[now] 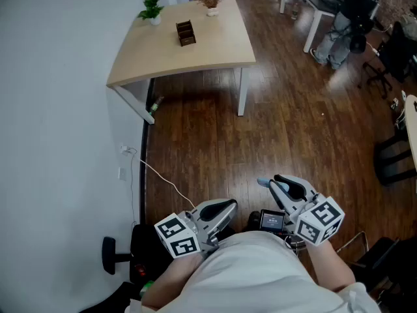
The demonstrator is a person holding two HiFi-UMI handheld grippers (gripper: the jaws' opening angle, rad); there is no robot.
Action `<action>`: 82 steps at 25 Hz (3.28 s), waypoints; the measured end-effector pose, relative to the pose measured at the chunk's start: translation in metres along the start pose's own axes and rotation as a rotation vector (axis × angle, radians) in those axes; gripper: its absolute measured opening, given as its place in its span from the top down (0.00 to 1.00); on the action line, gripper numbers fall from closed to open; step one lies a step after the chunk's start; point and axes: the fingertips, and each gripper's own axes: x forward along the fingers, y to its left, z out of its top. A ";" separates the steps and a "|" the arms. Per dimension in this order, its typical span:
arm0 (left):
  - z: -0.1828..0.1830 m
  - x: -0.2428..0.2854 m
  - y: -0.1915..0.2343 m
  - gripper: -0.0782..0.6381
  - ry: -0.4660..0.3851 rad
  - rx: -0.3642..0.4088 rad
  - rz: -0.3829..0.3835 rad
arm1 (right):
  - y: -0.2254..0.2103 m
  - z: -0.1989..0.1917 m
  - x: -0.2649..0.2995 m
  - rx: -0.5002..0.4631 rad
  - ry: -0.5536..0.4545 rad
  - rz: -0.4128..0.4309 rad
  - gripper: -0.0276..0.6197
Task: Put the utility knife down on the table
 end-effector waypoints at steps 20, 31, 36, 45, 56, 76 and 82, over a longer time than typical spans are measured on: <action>0.026 -0.053 0.041 0.88 -0.006 0.001 -0.039 | 0.042 0.016 0.064 -0.048 -0.007 -0.023 0.84; 0.042 -0.070 0.074 0.88 -0.010 -0.038 -0.044 | 0.034 0.032 0.098 -0.059 0.005 -0.076 0.84; 0.046 -0.067 0.090 0.88 -0.016 -0.052 -0.002 | 0.018 0.034 0.118 -0.050 0.017 -0.051 0.84; 0.089 -0.031 0.145 0.88 -0.066 -0.074 0.151 | -0.044 0.060 0.187 -0.047 0.067 0.078 0.84; 0.103 -0.011 0.161 0.88 -0.099 -0.039 0.193 | -0.065 0.063 0.200 -0.067 0.061 0.123 0.84; 0.115 -0.008 0.156 0.88 -0.106 0.007 0.192 | -0.062 0.066 0.199 -0.090 0.048 0.132 0.84; 0.115 -0.009 0.155 0.88 -0.102 0.007 0.214 | -0.062 0.064 0.204 -0.082 0.057 0.158 0.84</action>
